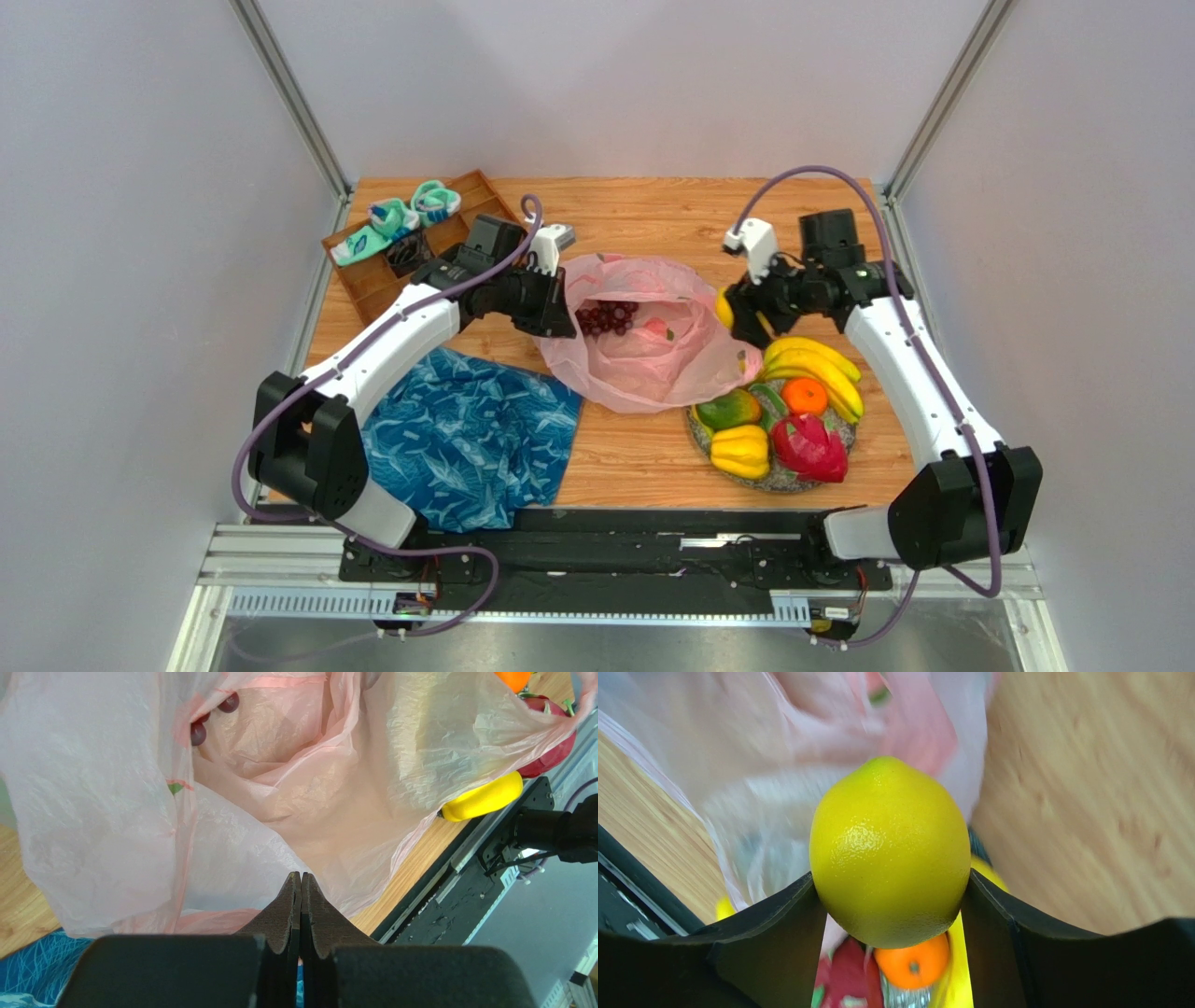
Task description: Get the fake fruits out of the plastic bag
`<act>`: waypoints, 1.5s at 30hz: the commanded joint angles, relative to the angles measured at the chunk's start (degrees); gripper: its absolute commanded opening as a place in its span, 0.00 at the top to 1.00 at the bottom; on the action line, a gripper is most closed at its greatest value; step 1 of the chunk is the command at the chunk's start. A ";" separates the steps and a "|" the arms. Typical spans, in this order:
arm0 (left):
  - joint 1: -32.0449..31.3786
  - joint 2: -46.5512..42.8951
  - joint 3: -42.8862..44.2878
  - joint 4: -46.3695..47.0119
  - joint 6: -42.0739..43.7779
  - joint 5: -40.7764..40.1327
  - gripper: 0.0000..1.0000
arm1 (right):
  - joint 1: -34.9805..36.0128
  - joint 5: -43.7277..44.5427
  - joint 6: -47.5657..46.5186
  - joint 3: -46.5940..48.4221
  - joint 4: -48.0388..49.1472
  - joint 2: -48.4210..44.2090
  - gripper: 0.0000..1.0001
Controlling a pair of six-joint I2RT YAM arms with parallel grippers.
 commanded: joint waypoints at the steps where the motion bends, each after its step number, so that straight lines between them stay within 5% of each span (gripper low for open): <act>1: -0.26 1.06 2.89 0.57 0.61 0.39 1.00 | -8.22 5.95 -12.04 -1.71 -14.33 -4.01 0.43; 5: -0.26 1.86 3.07 0.47 0.26 0.65 1.00 | -18.58 6.84 -18.11 -3.90 -19.63 -8.49 0.42; 11: -0.34 3.97 3.42 1.44 -0.88 1.97 1.00 | -20.71 5.01 -19.18 -12.24 -20.52 -12.10 0.42; 17: -0.35 4.23 4.74 1.09 -0.62 1.44 1.00 | -12.04 1.39 -12.42 -13.14 -12.26 -7.65 0.40; 19: -0.26 3.71 4.65 0.74 -0.01 0.92 1.00 | -8.68 2.36 -10.75 -12.35 -10.94 -5.00 0.32; 20: -0.34 3.53 4.56 0.74 0.34 0.74 1.00 | -6.41 3.49 -10.65 -11.91 -11.28 -1.68 0.19; 22: -0.26 2.92 4.39 0.39 1.05 0.21 1.00 | -5.07 5.26 -11.09 -8.50 -15.49 1.59 0.00; 26: -0.26 1.60 4.30 -0.23 2.80 -0.75 1.00 | -5.24 3.78 -15.82 -1.11 -21.64 2.75 0.00; 30: -0.26 0.72 4.30 -0.93 4.56 -1.81 1.00 | -4.98 -7.70 -17.43 10.83 -25.18 1.69 0.00; 35: -0.17 -0.07 4.47 -2.15 5.00 -2.07 1.00 | 4.23 -10.91 -0.40 19.81 -12.99 8.36 0.00; 42: 1.15 -2.27 9.31 -9.01 6.67 -1.19 1.00 | 18.57 -3.61 9.09 18.24 4.96 22.41 0.41; 45: 3.24 -4.99 9.92 -12.00 6.77 -0.59 1.00 | 20.24 -1.25 14.55 21.12 9.54 30.33 0.48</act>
